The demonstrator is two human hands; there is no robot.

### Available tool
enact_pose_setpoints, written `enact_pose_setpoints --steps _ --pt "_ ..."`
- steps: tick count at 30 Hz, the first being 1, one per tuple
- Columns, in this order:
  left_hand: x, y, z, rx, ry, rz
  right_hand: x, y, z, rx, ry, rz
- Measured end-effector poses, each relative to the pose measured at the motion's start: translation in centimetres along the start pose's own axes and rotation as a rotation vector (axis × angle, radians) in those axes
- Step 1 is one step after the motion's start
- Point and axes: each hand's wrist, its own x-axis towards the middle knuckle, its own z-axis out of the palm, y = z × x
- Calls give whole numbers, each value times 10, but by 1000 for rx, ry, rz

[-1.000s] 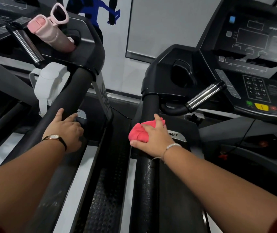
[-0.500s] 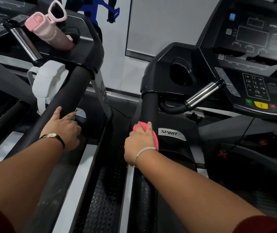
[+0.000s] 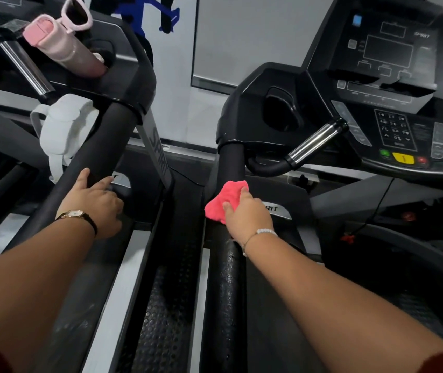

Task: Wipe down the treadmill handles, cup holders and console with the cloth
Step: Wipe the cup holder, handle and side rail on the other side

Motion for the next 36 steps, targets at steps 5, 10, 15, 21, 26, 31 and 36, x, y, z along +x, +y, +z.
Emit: enact_pose_setpoints --steps 5,10,15,21,26,31,36 --pt "0 0 0 -14 7 -2 -23 14 14 121 -80 -123" --pt "-1 0 -1 -32 15 5 15 15 13 342 -49 113" --pt "-2 0 -1 -33 10 6 -24 16 20 132 -61 -60" --pt "-2 0 -2 -34 12 12 4 30 21 326 -102 66" --pt "-2 0 -2 -37 27 14 -16 23 18 175 -63 -11" --pt "-1 0 -1 -24 21 13 -29 40 22 256 -128 -56" --pt "-4 -2 -4 -133 53 27 -14 24 21 231 -117 64"
